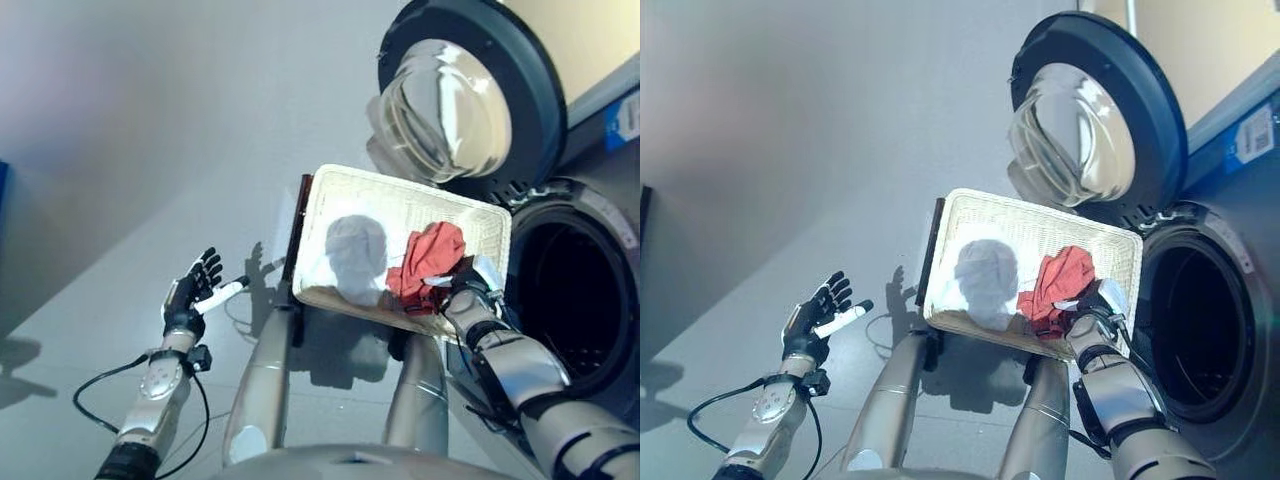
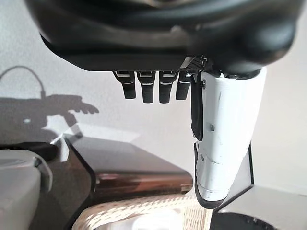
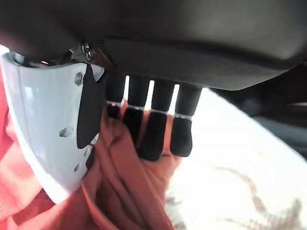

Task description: Pick up the clothes and place them into the washing machine

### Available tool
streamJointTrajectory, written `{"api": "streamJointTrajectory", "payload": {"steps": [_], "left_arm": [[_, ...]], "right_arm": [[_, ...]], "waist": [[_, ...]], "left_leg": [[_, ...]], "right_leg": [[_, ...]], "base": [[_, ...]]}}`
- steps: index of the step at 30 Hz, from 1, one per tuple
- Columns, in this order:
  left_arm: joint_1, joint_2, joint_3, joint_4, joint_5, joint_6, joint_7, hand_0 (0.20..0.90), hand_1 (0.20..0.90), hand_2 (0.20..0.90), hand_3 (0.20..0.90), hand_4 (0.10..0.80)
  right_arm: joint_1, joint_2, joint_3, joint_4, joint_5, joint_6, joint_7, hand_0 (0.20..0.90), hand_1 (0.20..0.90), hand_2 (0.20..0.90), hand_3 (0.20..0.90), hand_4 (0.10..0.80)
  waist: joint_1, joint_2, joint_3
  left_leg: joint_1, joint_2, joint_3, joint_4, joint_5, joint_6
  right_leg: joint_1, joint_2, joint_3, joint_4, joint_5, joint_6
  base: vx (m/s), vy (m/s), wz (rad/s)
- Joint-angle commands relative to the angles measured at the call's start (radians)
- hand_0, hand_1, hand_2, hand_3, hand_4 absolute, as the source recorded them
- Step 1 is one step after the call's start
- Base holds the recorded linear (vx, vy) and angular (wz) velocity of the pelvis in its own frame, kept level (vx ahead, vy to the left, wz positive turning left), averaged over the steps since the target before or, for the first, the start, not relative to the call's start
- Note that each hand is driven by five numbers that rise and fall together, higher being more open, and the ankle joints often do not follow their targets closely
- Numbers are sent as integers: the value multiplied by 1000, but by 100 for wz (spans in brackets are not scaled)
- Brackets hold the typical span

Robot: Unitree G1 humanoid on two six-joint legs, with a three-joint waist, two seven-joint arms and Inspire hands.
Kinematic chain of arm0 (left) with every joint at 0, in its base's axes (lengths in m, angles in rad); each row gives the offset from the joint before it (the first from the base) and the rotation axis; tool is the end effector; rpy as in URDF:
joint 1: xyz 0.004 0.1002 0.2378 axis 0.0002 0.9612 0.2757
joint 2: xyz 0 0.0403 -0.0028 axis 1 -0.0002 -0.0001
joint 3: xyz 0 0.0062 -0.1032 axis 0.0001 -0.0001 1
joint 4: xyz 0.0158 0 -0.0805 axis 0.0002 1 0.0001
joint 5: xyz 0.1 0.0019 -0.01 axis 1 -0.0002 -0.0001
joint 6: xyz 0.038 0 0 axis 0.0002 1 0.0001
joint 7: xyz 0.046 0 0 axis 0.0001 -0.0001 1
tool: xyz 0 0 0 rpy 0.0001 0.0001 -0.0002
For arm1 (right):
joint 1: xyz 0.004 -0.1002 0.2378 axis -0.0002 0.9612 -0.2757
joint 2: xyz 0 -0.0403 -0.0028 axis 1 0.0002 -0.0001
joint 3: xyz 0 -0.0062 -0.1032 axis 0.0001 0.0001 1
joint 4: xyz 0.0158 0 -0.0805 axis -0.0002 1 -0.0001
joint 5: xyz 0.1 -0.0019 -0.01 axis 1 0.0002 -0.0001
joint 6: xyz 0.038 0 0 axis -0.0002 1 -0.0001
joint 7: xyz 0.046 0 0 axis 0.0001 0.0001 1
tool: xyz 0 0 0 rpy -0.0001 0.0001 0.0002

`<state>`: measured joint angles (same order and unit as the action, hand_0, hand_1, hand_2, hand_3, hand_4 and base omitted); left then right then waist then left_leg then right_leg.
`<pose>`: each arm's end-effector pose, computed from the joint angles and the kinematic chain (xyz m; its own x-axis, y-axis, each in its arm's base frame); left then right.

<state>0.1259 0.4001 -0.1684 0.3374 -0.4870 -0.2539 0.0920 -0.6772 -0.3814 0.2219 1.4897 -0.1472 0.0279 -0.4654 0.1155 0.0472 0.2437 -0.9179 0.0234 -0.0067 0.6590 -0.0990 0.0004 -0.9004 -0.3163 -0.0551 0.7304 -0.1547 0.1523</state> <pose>0.1568 0.2247 -0.0173 0.9618 0.1230 -0.2445 -0.1348 0.9904 -0.0318 0.2570 -0.2547 -0.0128 0.6897 -0.6249 -0.3658 0.1069 0.5875 -0.8021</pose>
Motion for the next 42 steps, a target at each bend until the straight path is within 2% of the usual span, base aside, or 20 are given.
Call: {"api": "streamJointTrajectory", "payload": {"steps": [1, 4, 5, 6, 11, 12, 13, 15, 16, 17, 19, 20, 21, 22, 26, 27, 31, 32, 34, 42], "left_arm": [[18, 47, 71, -81, -8, -54, 11, 900, 900, 900, 900, 800], [16, 46, 72, -77, -5, -54, 16, 900, 900, 900, 900, 800], [16, 44, 74, -76, -4, -55, 16, 900, 900, 900, 900, 800], [16, 42, 73, -75, -3, -55, 17, 900, 900, 900, 900, 800], [16, 38, 86, -70, 1, -60, 26, 900, 900, 900, 900, 800], [17, 37, 92, -72, 1, -65, 31, 900, 900, 900, 900, 800], [18, 37, 91, -72, 1, -64, 31, 900, 900, 900, 900, 800], [24, 36, 97, -86, 3, -71, 40, 900, 900, 900, 900, 800], [26, 36, 96, -85, 3, -71, 40, 900, 900, 900, 900, 800], [23, 36, 95, -86, 5, -74, 43, 900, 900, 900, 900, 800], [22, 35, 89, -78, 9, -76, 45, 900, 900, 900, 900, 800], [21, 34, 89, -78, 9, -77, 48, 900, 900, 900, 900, 800], [21, 34, 89, -76, 10, -76, 49, 900, 900, 900, 900, 800], [19, 34, 88, -77, 12, -78, 50, 900, 900, 900, 900, 800], [12, 32, 88, -72, 22, -82, 53, 900, 900, 900, 900, 800], [12, 32, 85, -69, 23, -82, 54, 900, 900, 900, 900, 800], [23, 34, 90, -83, 16, -85, 60, 900, 900, 900, 900, 800], [28, 34, 91, -81, 17, -86, 62, 900, 900, 900, 900, 800], [27, 33, 85, -73, 19, -86, 66, 900, 900, 900, 900, 800], [-32, -3, 38, 45, 40, -82, 84, 900, 900, 900, 900, 800]], "right_arm": [[7, -91, -1, -18, 17, -18, -51, 200, 200, 200, 200, 300], [3, -82, 3, -33, 22, -26, -50, 200, 200, 200, 200, 300], [3, -74, 12, -44, 18, -30, -46, 483, 483, 483, 483, 502], [0, -70, 22, -54, 11, -33, -47, 900, 900, 900, 900, 800], [-11, -62, 44, -91, 1, -46, -57, 900, 900, 900, 900, 800], [-18, -67, 51, -107, -13, -46, -73, 900, 900, 900, 900, 800], [-16, -66, 52, -107, -13, -46, -72, 900, 900, 900, 900, 800], [-15, -77, 45, -131, -38, -42, -110, 900, 900, 900, 900, 800], [-14, -76, 45, -130, -38, -42, -109, 900, 900, 900, 900, 800], [-16, -78, 43, -135, -47, -40, -120, 900, 900, 900, 900, 800], [-14, -76, 42, -137, -60, -35, -134, 900, 900, 900, 900, 800], [-16, -77, 41, -147, -68, -34, -144, 900, 900, 900, 900, 800], [-12, -75, 43, -156, -77, -34, -148, 900, 900, 900, 900, 800], [-9, -74, 49, -166, -90, -32, -153, 900, 900, 900, 900, 800], [-9, -80, 64, -184, -135, -21, -158, 900, 900, 900, 900, 800], [-13, -83, 64, -179, -135, -20, -161, 900, 900, 900, 900, 800], [-16, -93, 46, -190, -132, -16, -191, 900, 900, 900, 900, 800], [-13, -92, 44, -198, -135, -16, -200, 900, 900, 900, 900, 800], [3, -78, 39, -214, -141, -18, -216, 900, 900, 900, 900, 800], [71, 5, 39, -173, -82, -40, -185, 900, 900, 900, 900, 800]], "waist": [[6, 12, -17], [4, 9, -16], [3, 7, -17], [2, 6, -17], [-1, 3, -18], [-3, 2, -16], [-1, 3, -19], [-2, 5, -13], [0, 5, -17], [-1, 6, -11], [2, 7, -11], [0, 6, -8], [2, 7, -10], [-2, 5, -7], [-5, 5, -3], [-1, 7, -8], [0, 12, -3], [2, 13, -5], [-1, 12, 1], [-17, -6, -7]], "left_leg": [[10, 33, -22, 2, -46, -48], [8, 35, -21, 7, -47, -49], [8, 35, -19, 8, -47, -49], [8, 35, -19, 7, -47, -49], [6, 38, -17, 6, -45, -50], [-5, 33, -14, -11, -6, -46], [6, 37, -17, 1, -41, -50], [-6, 32, -15, -11, -6, -45], [5, 35, -17, 1, -41, -50], [-7, 31, -15, -10, -6, -45], [6, 32, -16, 1, -42, -48], [-5, 28, -14, -11, -7, -43], [7, 32, -16, -1, -41, -48], [-3, 28, -13, -15, -5, -43], [-7, 29, -13, -8, -8, -43], [2, 32, -16, 4, -44, -48], [-10, 29, -11, -5, -7, -45], [2, 33, -14, 4, -41, -49], [2, 30, -10, -21, -1, -44], [79, 30, -15, -101, 23, -50]], "right_leg": [[-19, 1, 23, -53, 85, 1], [-21, 2, 25, -51, 85, 0], [-21, 2, 24, -53, 85, 0], [-20, 2, 24, -53, 84, -1], [-20, 4, 21, -51, 83, -1], [-29, 3, 19, -72, 119, -8], [-21, 5, 21, -55, 85, -1], [-31, 2, 20, -72, 122, -6], [-23, 4, 22, -55, 88, 1], [-30, 1, 20, -72, 122, -6], [-20, 1, 20, -60, 90, 2], [-27, -1, 17, -77, 125, -5], [-17, 1, 18, -62, 91, 2], [-23, -2, 16, -81, 126, -5], [-29, -2, 19, -74, 121, -5], [-23, 0, 21, -55, 86, 2], [-33, -4, 20, -66, 119, -5], [-24, -2, 21, -51, 87, 3], [-23, -3, 18, -75, 123, -4], [59, 5, -1, -147, 140, 2]], "base": [[-4, 0, -5], [29, -6, -3], [0, 0, 0], [0, 0, 0], [-18, 2, 0], [0, 0, 0], [-91, 18, 0], [0, 0, 0], [0, 0, 0], [0, 0, 0], [0, 0, 0], [105, -8, -3], [-86, 17, -3], [7, 0, -4], [4, -3, -3], [0, 0, 0], [6, 3, 0], [117, -7, -1], [-34, 9, -1], [35, -8, -1]]}}
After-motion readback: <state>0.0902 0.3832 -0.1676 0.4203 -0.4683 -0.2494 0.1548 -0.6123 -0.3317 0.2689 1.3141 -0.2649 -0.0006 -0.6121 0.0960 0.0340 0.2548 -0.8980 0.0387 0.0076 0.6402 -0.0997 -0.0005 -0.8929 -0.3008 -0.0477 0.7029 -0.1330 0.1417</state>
